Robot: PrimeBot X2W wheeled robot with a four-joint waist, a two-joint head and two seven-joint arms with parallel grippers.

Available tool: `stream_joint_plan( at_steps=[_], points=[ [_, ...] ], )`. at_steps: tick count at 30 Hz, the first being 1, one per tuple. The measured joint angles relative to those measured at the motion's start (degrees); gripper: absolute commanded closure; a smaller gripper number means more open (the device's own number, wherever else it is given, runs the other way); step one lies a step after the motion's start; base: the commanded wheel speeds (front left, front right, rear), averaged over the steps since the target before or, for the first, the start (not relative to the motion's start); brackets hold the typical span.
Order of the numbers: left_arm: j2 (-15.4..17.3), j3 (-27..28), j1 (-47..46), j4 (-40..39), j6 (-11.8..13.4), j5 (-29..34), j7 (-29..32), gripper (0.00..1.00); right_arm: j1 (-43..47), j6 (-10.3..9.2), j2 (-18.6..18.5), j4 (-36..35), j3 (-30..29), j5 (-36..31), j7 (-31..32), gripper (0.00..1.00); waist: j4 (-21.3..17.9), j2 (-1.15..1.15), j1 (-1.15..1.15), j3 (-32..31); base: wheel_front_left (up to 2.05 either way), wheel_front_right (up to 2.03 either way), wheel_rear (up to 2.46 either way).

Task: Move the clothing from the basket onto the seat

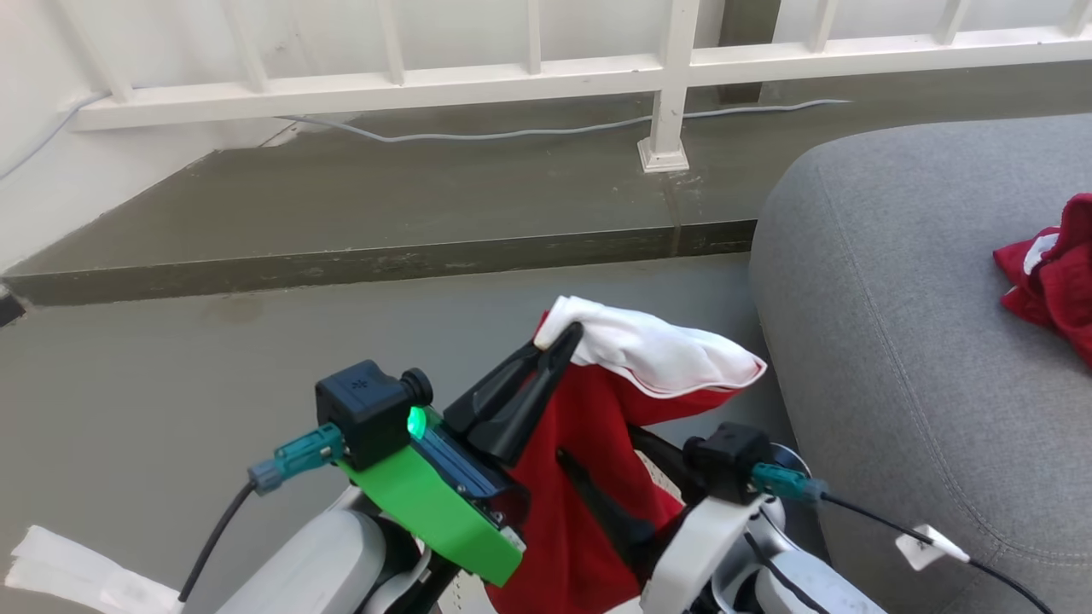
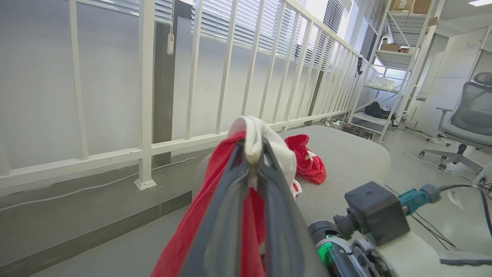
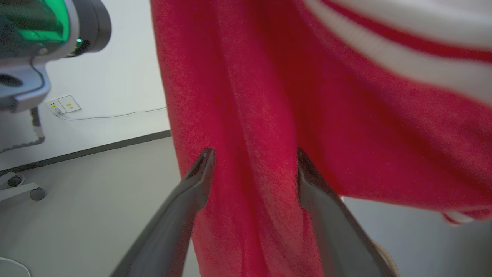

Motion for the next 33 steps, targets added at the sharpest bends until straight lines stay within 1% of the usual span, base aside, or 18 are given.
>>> stream_joint_plan(
  at_steps=[3, 4, 5, 6, 18, 19, 20, 21, 25, 28, 33],
  points=[
    [-0.1, -0.8, 0.0, -0.4, 0.0, 0.0, 0.2, 1.00, -1.7, 0.01, 0.3, 2.4, 1.3, 0.8, 0.4, 0.00, 0.2, 0.00, 0.00, 0.1, 0.00, 0.00, 0.00],
    [-0.1, -0.9, 0.0, -0.5, 0.0, 0.0, 0.3, 1.00, -2.1, 0.01, 0.5, 2.9, 1.4, 1.5, 0.4, 0.21, 0.3, 0.00, 0.00, 0.1, 0.00, 0.00, 0.00],
    [-0.1, -1.0, 0.0, -0.5, 0.0, 0.0, 0.4, 1.00, -2.6, 0.00, 0.5, 3.5, 1.7, 1.6, 0.4, 0.64, 0.3, 0.00, 0.00, 0.1, 0.00, 0.00, 0.00],
    [-0.2, -1.1, 0.0, -0.6, 0.0, 0.0, 0.5, 1.00, -3.1, 0.01, 0.5, 4.0, 1.9, 1.7, 0.4, 1.00, 0.4, 0.00, 0.00, 0.1, 0.00, 0.00, 0.00],
    [-0.3, -1.5, -0.3, -0.8, 0.0, 0.0, 0.6, 1.00, -7.3, 0.01, 0.6, 7.7, 4.0, 4.9, -1.4, 1.00, 0.2, 0.00, 0.00, 0.2, 0.00, 0.00, 0.00],
    [-0.2, -1.4, -0.3, -0.8, 0.0, 0.0, 0.6, 0.70, -7.8, 0.01, 0.6, 8.0, 4.3, 5.2, -1.5, 1.00, 0.0, 0.00, 0.00, 0.2, 0.00, 0.00, 0.00],
    [-0.2, -1.4, -0.3, -0.8, 0.0, 0.0, 0.6, 0.05, -8.1, 0.01, 0.7, 8.3, 4.4, 5.5, -1.9, 1.00, -0.2, 0.00, 0.00, 0.2, 0.00, 0.00, 0.00],
    [-0.2, -1.4, -0.3, -0.8, 0.0, 0.0, 0.6, 0.00, -8.4, 0.01, 0.7, 8.5, 4.4, 5.5, -2.1, 1.00, -0.3, 0.00, 0.00, 0.2, 0.00, 0.00, 0.00],
    [-0.2, -1.3, -0.4, -0.8, 0.0, 0.6, 0.5, 0.00, -8.9, 0.02, 0.6, 9.6, 3.3, 6.0, -3.4, 1.00, -1.0, 0.00, 0.00, 0.1, 0.00, 0.00, 0.00],
    [-0.1, -0.3, -0.4, -0.8, 1.3, 1.1, -0.3, 0.00, -9.9, 0.02, 0.6, 10.6, 3.0, 6.0, -3.9, 1.00, -1.5, 0.00, 0.00, 0.0, 0.00, 0.00, 0.00],
    [0.3, -0.3, -0.5, -0.9, 2.0, 2.5, -0.8, 0.00, -11.9, 0.07, -0.4, 11.7, 0.4, 6.1, -5.1, 1.00, -2.8, 0.00, 0.00, -0.1, 0.00, 0.00, 0.00]
  ],
)
